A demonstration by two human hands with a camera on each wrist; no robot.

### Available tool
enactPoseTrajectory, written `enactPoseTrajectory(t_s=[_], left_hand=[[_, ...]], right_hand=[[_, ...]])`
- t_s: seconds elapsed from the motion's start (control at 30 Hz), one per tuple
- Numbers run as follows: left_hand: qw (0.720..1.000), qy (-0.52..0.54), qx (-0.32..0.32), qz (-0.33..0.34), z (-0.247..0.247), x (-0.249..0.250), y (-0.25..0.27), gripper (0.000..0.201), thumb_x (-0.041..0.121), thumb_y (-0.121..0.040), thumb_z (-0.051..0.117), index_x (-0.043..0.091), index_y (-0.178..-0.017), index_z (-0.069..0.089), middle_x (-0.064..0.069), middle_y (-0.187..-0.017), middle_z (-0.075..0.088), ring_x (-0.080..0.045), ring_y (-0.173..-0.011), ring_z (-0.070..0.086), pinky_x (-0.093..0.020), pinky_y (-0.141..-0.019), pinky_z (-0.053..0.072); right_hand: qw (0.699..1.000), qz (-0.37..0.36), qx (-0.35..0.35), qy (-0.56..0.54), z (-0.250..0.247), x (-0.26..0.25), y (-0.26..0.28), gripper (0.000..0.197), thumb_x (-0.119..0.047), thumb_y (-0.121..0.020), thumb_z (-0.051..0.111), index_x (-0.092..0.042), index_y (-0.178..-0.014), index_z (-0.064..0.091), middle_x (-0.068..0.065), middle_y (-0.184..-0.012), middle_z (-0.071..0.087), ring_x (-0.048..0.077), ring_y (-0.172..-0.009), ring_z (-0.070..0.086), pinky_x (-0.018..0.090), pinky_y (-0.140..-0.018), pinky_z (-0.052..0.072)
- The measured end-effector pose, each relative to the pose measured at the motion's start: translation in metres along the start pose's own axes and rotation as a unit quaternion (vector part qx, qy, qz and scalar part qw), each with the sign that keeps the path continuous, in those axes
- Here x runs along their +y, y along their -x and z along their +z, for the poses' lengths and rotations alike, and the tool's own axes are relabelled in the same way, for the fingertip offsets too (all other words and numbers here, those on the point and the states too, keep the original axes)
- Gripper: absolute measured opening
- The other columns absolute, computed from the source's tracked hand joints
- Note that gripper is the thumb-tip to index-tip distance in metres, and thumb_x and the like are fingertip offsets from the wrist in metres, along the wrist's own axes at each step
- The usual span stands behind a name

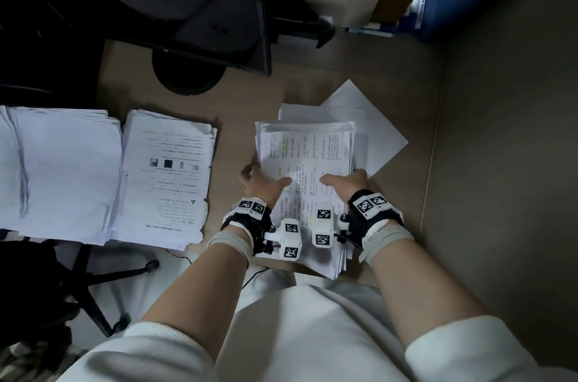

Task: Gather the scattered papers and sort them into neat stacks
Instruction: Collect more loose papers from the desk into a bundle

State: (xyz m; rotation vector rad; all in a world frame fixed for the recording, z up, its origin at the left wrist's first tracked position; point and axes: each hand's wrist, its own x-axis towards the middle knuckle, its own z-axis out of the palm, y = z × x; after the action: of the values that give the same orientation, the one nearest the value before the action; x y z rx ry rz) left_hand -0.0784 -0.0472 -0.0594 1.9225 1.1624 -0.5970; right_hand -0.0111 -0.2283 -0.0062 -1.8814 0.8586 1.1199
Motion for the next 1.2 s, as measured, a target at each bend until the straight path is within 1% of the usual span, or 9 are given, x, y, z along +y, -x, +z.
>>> enactPoseTrajectory(t_s=[0.1, 0.23, 0.37, 0.5, 0.73, 0.83, 0.9, 1.07, 1.2], left_hand=[[1.000, 0.010, -0.011, 0.005, -0.007, -0.005, -0.004, 0.076, 0.030, -0.079, 0.083, -0.001, -0.138, 0.045, -0.016, -0.146, 0.040, -0.016, -0.125, 0.035, -0.025, -0.105, 0.034], [0.999, 0.039, -0.019, 0.014, -0.012, -0.010, -0.004, 0.077, 0.022, -0.080, 0.081, 0.000, -0.143, 0.041, -0.014, -0.142, 0.042, -0.028, -0.136, 0.034, -0.036, -0.108, 0.039], [0.994, 0.103, -0.038, -0.023, -0.017, -0.014, -0.008, 0.076, 0.022, -0.076, 0.084, 0.006, -0.140, 0.046, -0.010, -0.138, 0.042, -0.027, -0.119, 0.051, -0.045, -0.105, 0.047], [0.989, 0.145, -0.035, -0.009, -0.019, -0.005, -0.015, 0.080, 0.042, -0.058, 0.084, 0.019, -0.129, 0.057, -0.002, -0.129, 0.058, -0.024, -0.118, 0.057, -0.047, -0.102, 0.051], [0.986, 0.151, -0.066, 0.039, -0.033, 0.051, -0.015, 0.041, 0.027, -0.073, 0.080, 0.001, -0.100, 0.064, -0.005, -0.096, 0.060, -0.017, -0.080, 0.056, -0.026, -0.075, 0.044], [0.991, 0.094, -0.084, 0.049, -0.028, 0.056, -0.025, 0.082, 0.041, -0.063, 0.080, 0.000, -0.129, 0.055, 0.000, -0.118, 0.056, -0.022, -0.107, 0.059, -0.019, -0.081, 0.048], [0.992, 0.064, -0.085, 0.064, -0.021, 0.053, -0.037, 0.108, 0.053, -0.049, 0.079, 0.007, -0.142, 0.048, -0.005, -0.136, 0.059, -0.029, -0.120, 0.059, -0.040, -0.100, 0.051], [0.992, 0.013, -0.102, 0.078, 0.000, 0.030, -0.098, 0.108, 0.055, -0.041, 0.089, 0.019, -0.137, 0.056, -0.002, -0.128, 0.068, -0.028, -0.115, 0.065, -0.049, -0.096, 0.055], [0.992, 0.037, -0.118, 0.031, -0.010, 0.061, -0.065, 0.109, 0.049, -0.040, 0.085, 0.004, -0.135, 0.057, -0.010, -0.123, 0.069, -0.033, -0.108, 0.067, -0.041, -0.089, 0.055]], right_hand=[[0.999, 0.020, -0.030, 0.009, 0.001, 0.003, -0.001, 0.095, -0.041, -0.077, 0.080, -0.003, -0.147, 0.028, 0.013, -0.141, 0.047, 0.032, -0.116, 0.054, 0.028, -0.054, 0.042], [0.998, 0.022, -0.059, -0.001, 0.003, 0.002, 0.009, 0.064, -0.040, -0.079, 0.079, -0.006, -0.126, 0.053, 0.005, -0.113, 0.059, 0.023, -0.091, 0.055, 0.029, -0.069, 0.044], [0.999, -0.022, -0.044, -0.020, 0.004, 0.003, 0.021, 0.037, -0.027, -0.085, 0.077, -0.011, -0.113, 0.059, 0.004, -0.108, 0.063, 0.020, -0.088, 0.056, 0.027, -0.075, 0.044], [0.994, -0.073, -0.012, -0.077, 0.004, 0.009, 0.030, 0.039, -0.024, -0.085, 0.077, -0.007, -0.117, 0.064, 0.004, -0.111, 0.069, 0.019, -0.090, 0.063, 0.026, -0.076, 0.048], [0.979, -0.034, 0.086, -0.184, -0.008, 0.011, 0.019, 0.074, -0.039, -0.080, 0.079, -0.009, -0.140, 0.049, 0.007, -0.138, 0.057, 0.029, -0.123, 0.057, 0.042, -0.104, 0.046], [0.991, -0.019, 0.109, -0.070, -0.001, 0.013, -0.007, 0.078, -0.037, -0.078, 0.076, -0.011, -0.143, 0.044, 0.011, -0.149, 0.045, 0.034, -0.131, 0.049, 0.046, -0.107, 0.042], [0.994, -0.002, 0.110, -0.028, -0.005, 0.000, 0.001, 0.079, -0.038, -0.072, 0.075, -0.011, -0.140, 0.046, 0.014, -0.149, 0.042, 0.036, -0.128, 0.048, 0.044, -0.103, 0.045], [0.997, 0.045, 0.062, -0.017, -0.009, 0.005, -0.004, 0.094, -0.056, -0.076, 0.072, -0.011, -0.149, 0.033, 0.013, -0.148, 0.046, 0.034, -0.125, 0.053, 0.040, -0.098, 0.045], [0.993, 0.047, 0.077, -0.077, -0.012, 0.002, 0.002, 0.096, -0.035, -0.084, 0.076, -0.004, -0.154, 0.017, 0.017, -0.155, 0.033, 0.034, -0.137, 0.041, 0.045, -0.110, 0.037]])
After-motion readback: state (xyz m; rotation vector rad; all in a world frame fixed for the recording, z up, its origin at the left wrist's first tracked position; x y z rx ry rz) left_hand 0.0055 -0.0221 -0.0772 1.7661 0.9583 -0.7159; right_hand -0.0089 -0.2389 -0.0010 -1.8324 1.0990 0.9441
